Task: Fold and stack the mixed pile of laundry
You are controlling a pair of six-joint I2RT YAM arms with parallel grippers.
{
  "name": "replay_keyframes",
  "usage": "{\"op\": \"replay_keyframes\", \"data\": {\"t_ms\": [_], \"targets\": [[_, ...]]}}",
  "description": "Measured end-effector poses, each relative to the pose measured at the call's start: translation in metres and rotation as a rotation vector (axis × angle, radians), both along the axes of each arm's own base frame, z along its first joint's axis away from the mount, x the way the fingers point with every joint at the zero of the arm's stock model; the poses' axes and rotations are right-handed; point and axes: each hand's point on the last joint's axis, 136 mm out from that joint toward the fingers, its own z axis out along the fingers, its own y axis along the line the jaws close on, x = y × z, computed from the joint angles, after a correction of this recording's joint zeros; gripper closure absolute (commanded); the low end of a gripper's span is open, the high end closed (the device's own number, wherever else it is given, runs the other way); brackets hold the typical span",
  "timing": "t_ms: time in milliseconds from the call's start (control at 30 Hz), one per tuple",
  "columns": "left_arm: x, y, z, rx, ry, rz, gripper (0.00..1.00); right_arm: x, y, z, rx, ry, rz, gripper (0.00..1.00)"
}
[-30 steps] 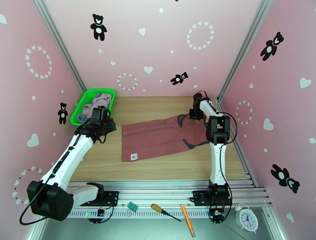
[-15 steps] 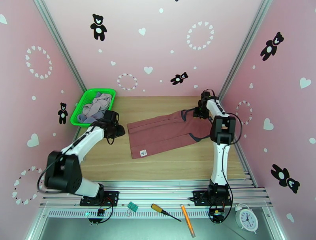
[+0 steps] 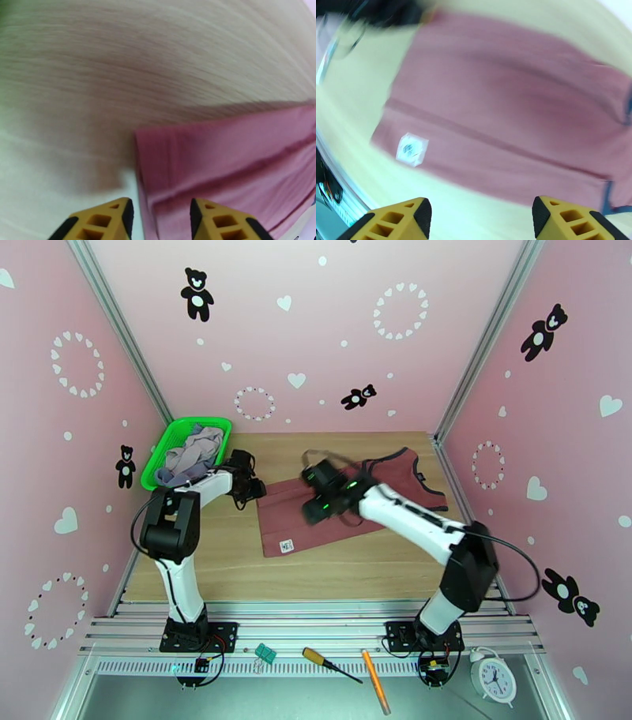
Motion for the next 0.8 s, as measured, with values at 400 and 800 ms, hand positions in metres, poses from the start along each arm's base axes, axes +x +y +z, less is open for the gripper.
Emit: {"op": "replay_keyframes", "data": {"t_ms": [400, 800], "targets": [[0.015, 0.006, -0.005, -0.001, -0.01, -0.012, 0.85, -0.04, 0.117, -0.1, -0.076, 0.1, 0.043, 0.36], [0.018, -0.001, -0.005, -0.04, -0.038, -0.035, 1.0, -0.033, 0.131, -0.128, -0.107, 0.154, -0.034, 0.71]]}}
